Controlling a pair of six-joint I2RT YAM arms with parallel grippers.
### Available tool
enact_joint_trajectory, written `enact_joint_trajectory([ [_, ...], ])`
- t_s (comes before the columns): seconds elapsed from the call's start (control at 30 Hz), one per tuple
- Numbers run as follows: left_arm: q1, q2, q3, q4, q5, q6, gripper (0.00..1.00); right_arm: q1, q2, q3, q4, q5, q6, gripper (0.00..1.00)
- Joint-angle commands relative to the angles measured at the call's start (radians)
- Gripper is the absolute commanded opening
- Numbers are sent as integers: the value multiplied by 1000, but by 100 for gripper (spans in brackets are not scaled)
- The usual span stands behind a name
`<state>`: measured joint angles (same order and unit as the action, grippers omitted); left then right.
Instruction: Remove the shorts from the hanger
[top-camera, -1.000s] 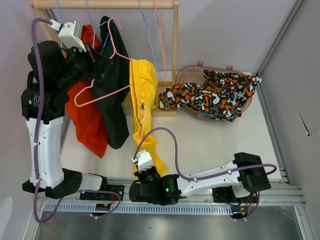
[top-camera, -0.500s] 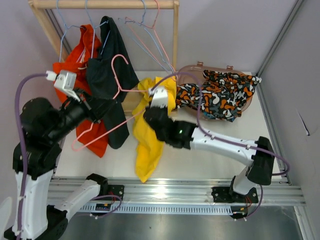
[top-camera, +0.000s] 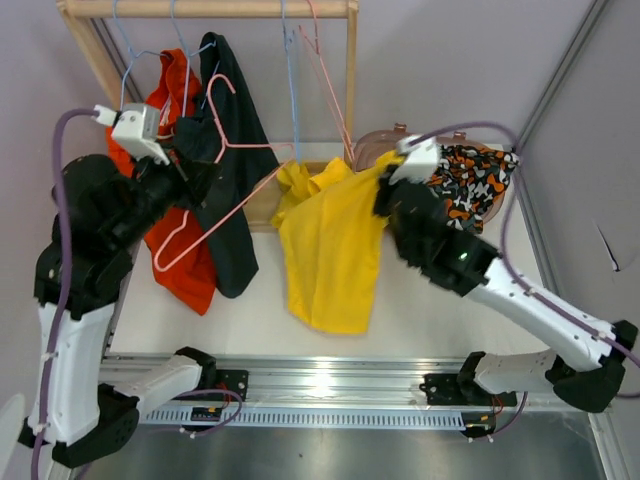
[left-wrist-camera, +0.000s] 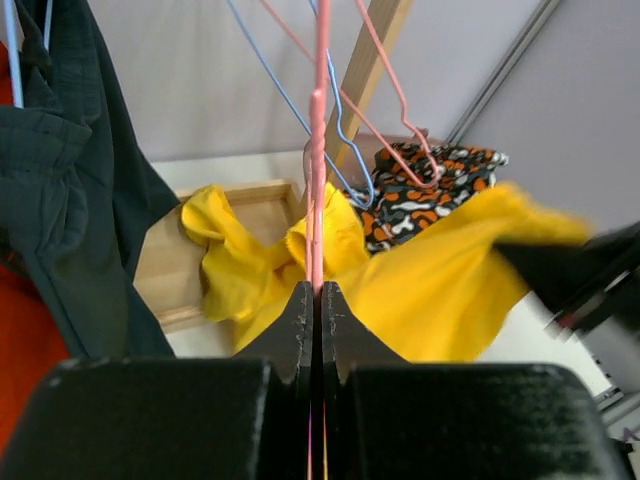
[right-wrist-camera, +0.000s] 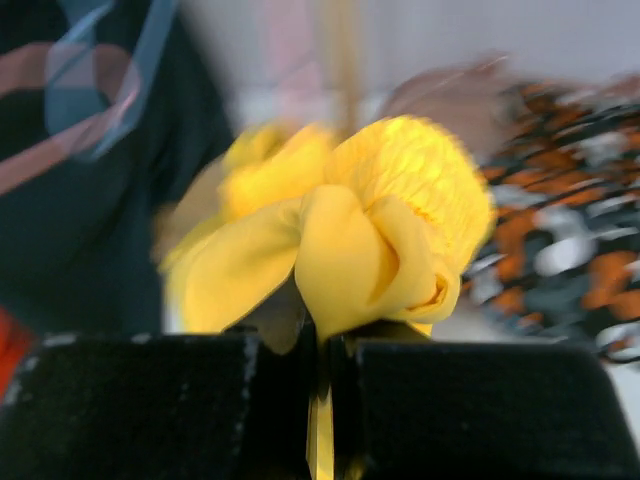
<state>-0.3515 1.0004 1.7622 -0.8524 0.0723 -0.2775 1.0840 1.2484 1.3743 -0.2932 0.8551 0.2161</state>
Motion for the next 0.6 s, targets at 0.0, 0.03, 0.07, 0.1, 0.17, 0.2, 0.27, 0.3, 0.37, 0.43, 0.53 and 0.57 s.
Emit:
enact_joint_trajectory([
  [0.0, -6, 40, 13, 41, -2, 31, 0, -295, -92, 86, 52, -86, -89, 0],
  [0.03, -6, 40, -7, 55, 3, 28, 0, -373, -84, 115, 51, -207, -95, 0],
  [0.07, -6, 38, -15, 70, 10, 34, 0, -516, -69, 152, 46, -262, -96, 0],
  [0.1, -6, 37, -23, 91, 24, 37, 0, -579, -22, 236, 39, -307, -95, 0],
  [0.17, -6, 43, -40, 102, 21, 44, 0, -723, 40, 330, 25, -425, -93, 0],
  [0.2, -6, 46, -41, 108, 11, 49, 0, -760, 72, 418, 22, -459, -89, 0],
  [0.27, -6, 55, -50, 116, -12, 55, 0, -838, 173, 503, 19, -539, -81, 0],
  [0.3, -6, 58, -56, 128, -32, 57, 0, -860, 212, 576, 16, -565, -75, 0],
  [0.37, -6, 63, -69, 145, -46, 61, 0, -891, 321, 641, 3, -606, -69, 0],
  [0.43, -4, 67, -76, 165, -61, 61, 0, -895, 382, 684, -1, -625, -66, 0],
  [0.53, -3, 90, -76, 180, -66, 67, 0, -900, 491, 654, 42, -637, -72, 0],
  [0.57, -3, 99, -66, 184, -95, 67, 0, -904, 515, 649, 48, -636, -72, 0],
])
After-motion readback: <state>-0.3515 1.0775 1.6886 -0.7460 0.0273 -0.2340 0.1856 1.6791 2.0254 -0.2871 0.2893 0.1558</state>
